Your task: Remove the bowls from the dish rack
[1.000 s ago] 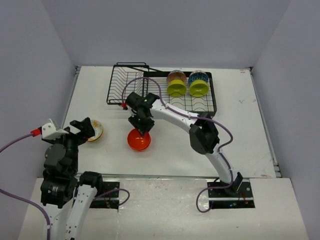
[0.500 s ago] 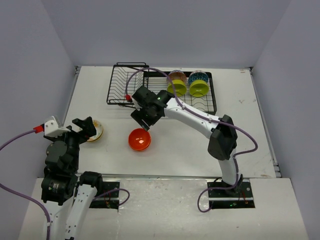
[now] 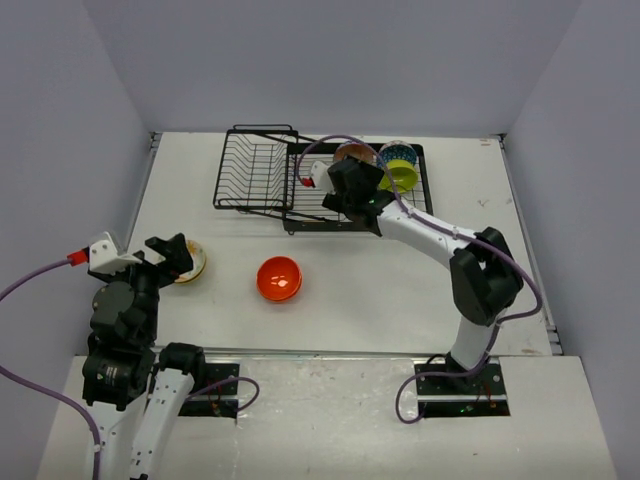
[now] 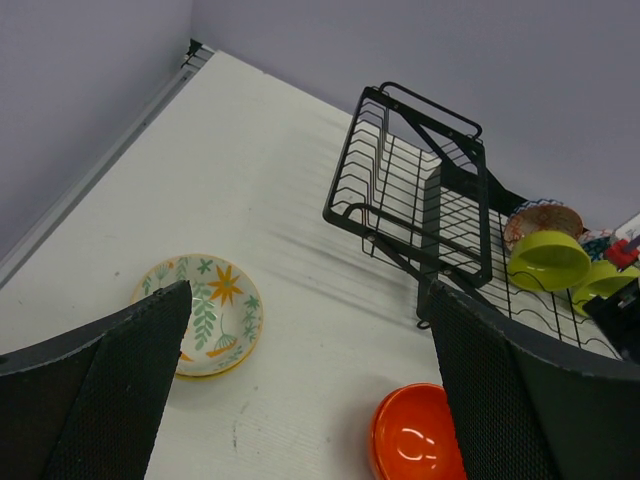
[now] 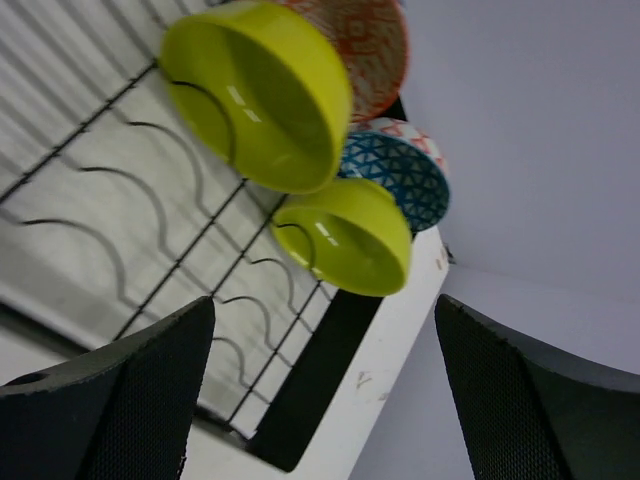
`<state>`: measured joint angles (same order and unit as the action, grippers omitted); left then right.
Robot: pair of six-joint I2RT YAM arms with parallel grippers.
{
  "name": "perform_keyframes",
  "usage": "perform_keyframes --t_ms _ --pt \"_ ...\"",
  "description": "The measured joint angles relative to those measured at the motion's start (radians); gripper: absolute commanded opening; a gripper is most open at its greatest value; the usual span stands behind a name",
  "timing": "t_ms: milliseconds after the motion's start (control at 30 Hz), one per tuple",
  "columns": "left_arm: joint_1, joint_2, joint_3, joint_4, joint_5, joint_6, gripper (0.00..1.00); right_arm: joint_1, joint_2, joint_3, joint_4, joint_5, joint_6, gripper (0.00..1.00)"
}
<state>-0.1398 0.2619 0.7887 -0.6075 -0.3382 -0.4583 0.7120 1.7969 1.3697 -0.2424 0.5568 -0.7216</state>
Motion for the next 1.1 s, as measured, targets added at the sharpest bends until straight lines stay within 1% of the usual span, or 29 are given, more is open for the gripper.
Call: perform_keyframes --t_ms 67,167,233,400,433,567,667,800,833,900,933,1033,1100 --pt "0.0 0.001 0.0 0.0 0.003 0.004 1.0 -0.062 0.037 0.029 0.071 0.004 -0.063 0.91" --pt "-0.002 0.004 0.0 0.0 0.01 0.006 1.0 -0.114 0.099 0.06 0.178 0.005 -0.132 0.9" --pt "-0.005 0.007 0.0 0.0 0.014 0.006 1.0 -0.129 0.136 0.074 0.219 -0.005 -0.162 0.9" --pt "-0.006 0.011 0.0 0.001 0.022 0.007 1.0 -0.144 0.226 0.106 0.314 -0.029 -0.218 0.85" --pt "-0.006 0.011 -0.001 0.001 0.023 0.007 1.0 -0.145 0.238 0.107 0.336 -0.029 -0.226 0.84" --pt "-0.006 0.016 -0.002 0.007 0.03 0.008 1.0 -0.149 0.287 0.107 0.444 -0.029 -0.262 0.72" --pt "-0.006 0.021 -0.002 0.009 0.035 0.009 1.0 -0.149 0.323 0.108 0.52 -0.025 -0.28 0.68" --pt "-0.006 0.021 -0.002 0.016 0.04 0.01 1.0 -0.149 0.373 0.116 0.564 -0.023 -0.29 0.55" --pt "-0.006 0.021 -0.002 0.016 0.041 0.01 1.0 -0.149 0.381 0.116 0.568 -0.021 -0.29 0.48" --pt "-0.006 0.021 -0.002 0.016 0.044 0.01 1.0 -0.149 0.394 0.117 0.571 -0.019 -0.293 0.38" --pt "-0.006 0.021 -0.002 0.016 0.045 0.01 1.0 -0.149 0.396 0.117 0.567 -0.018 -0.289 0.27" --pt "-0.006 0.021 -0.002 0.016 0.049 0.011 1.0 -0.15 0.395 0.13 0.566 -0.006 -0.27 0.15" --pt "-0.006 0.021 -0.002 0.016 0.053 0.015 1.0 -0.153 0.395 0.136 0.564 -0.003 -0.266 0.1"
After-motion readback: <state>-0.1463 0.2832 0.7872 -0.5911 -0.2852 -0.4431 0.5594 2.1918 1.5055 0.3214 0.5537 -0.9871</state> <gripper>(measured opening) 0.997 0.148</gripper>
